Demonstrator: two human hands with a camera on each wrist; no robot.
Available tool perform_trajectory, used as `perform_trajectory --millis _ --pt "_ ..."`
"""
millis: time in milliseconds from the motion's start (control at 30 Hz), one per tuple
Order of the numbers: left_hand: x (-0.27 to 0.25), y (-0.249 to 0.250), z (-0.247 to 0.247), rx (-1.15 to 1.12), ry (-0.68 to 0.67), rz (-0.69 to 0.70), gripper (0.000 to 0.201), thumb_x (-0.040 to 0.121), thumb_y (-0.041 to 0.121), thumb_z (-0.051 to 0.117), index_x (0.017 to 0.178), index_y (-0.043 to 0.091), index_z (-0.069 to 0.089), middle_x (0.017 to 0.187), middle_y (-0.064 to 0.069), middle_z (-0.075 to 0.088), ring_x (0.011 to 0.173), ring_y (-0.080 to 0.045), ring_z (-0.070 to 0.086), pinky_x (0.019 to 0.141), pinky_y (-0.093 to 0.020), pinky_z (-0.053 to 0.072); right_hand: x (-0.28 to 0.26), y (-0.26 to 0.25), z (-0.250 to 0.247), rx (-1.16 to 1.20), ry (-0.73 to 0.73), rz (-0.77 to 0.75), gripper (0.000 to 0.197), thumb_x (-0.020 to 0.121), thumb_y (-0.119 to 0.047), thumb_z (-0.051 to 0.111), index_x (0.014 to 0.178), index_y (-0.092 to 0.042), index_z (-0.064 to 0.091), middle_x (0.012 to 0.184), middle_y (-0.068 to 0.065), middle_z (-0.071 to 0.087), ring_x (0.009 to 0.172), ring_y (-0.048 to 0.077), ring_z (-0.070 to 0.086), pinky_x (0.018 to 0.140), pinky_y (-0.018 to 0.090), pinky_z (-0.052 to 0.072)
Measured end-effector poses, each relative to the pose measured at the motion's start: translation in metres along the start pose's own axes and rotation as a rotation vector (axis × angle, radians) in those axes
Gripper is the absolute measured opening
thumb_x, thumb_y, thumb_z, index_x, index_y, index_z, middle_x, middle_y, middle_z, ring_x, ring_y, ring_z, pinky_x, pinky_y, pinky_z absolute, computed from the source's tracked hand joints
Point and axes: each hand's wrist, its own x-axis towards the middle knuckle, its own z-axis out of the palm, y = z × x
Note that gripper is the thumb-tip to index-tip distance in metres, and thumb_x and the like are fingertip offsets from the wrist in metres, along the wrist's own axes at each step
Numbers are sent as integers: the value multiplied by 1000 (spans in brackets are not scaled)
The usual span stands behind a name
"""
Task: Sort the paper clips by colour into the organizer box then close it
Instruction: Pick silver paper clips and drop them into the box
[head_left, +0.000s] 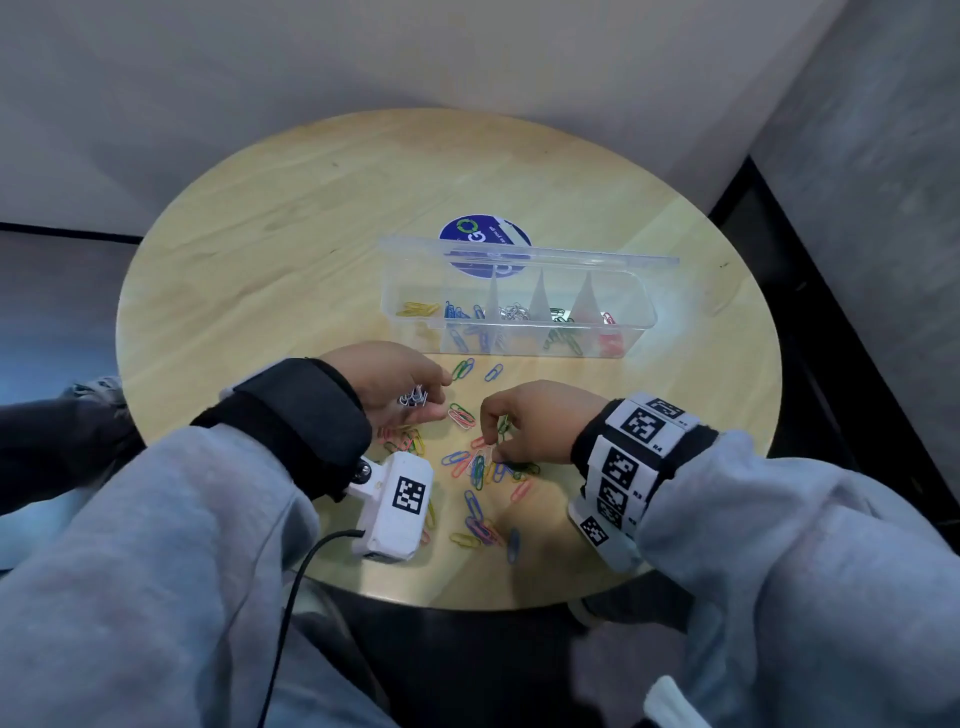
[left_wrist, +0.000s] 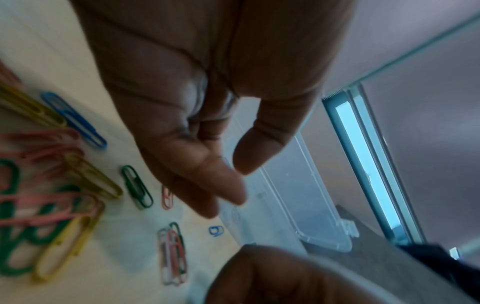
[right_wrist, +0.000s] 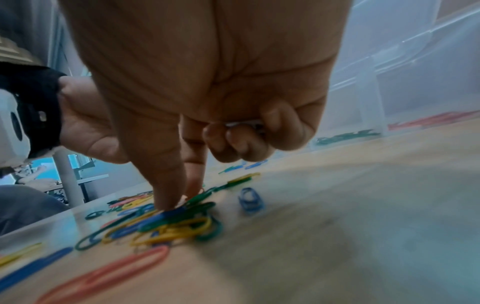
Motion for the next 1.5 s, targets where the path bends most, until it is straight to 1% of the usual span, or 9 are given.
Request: perform_trajectory --millis 100,200,367,567,767,933,1167,1333,1500 --pt "1 0 2 287 -24 26 14 89 3 52 76 8 55 68 -5 46 54 -12 42 34 -13 34 -2 -2 0 17 0 -41 19 84 -22 63 103 -22 63 66 -11 41 71 13 45 54 20 33" --pt "2 3 -1 575 -44 84 8 85 13 61 78 14 56 65 -3 43 50 -15 31 48 -20 24 -3 -5 0 11 -41 -59 22 85 -16 61 105 -23 64 64 -15 42 69 12 46 55 14 32" --pt "-1 4 2 997 101 256 11 78 21 70 78 24 59 62 10 50 57 -6 45 53 -19 34 -3 -5 -1 -59 -62 -33 13 82 -19 62 95 -22 63 65 -12 43 71 14 46 52 19 32" --pt "5 5 16 1183 88 278 16 78 17 65 82 29 57 68 9 50 74 -16 51 54 -21 35 -4 1 0 -26 -112 24 9 78 -14 64 86 -19 65 63 -9 45 59 10 44 54 25 36" --pt "10 1 23 1291 77 268 14 81 19 66 75 24 54 63 9 47 63 -11 47 47 -19 28 -10 11 -7 219 -100 99 3 80 -21 67 81 -23 67 57 -10 52 53 3 46 52 18 35" --pt "12 1 21 1290 65 256 5 82 22 64 80 24 59 70 9 54 77 -15 51 50 -18 31 -16 20 -15 396 -80 152 13 79 -17 61 68 -24 62 74 -6 64 53 -1 48 56 18 38" --pt "10 -1 7 1140 44 182 24 76 33 75 65 19 59 58 7 54 60 -13 52 49 -17 36 -17 22 -14 480 -88 223 15 79 -11 58 66 -16 55 63 0 60 49 11 44 52 20 39" --pt "6 0 3 1171 56 159 25 74 37 76 66 19 60 65 4 59 70 -17 57 60 -22 39 -16 26 -9 808 -113 232 25 82 6 47 64 -11 44 71 11 63 55 15 49 46 20 40" --pt "-3 12 -10 912 -19 173 27 81 25 69 61 18 53 58 2 50 53 -15 42 56 -22 34 -16 31 -5 1092 -112 253 28 85 13 41 68 -8 41 63 14 58 48 16 49 40 19 39"
